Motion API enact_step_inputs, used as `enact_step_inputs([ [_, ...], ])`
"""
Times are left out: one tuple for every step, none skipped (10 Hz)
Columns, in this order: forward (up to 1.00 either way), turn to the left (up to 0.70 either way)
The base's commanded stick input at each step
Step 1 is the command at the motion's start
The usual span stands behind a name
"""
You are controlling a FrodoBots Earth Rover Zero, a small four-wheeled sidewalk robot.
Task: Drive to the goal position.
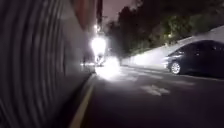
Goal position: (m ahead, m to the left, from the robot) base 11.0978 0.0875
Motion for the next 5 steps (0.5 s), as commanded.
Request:
enact_step_inputs([
  [0.45,0.27],
  [0.45,0.27],
  [0.45,0.18],
  [0.45,0.00],
  [0.45,0.00],
])
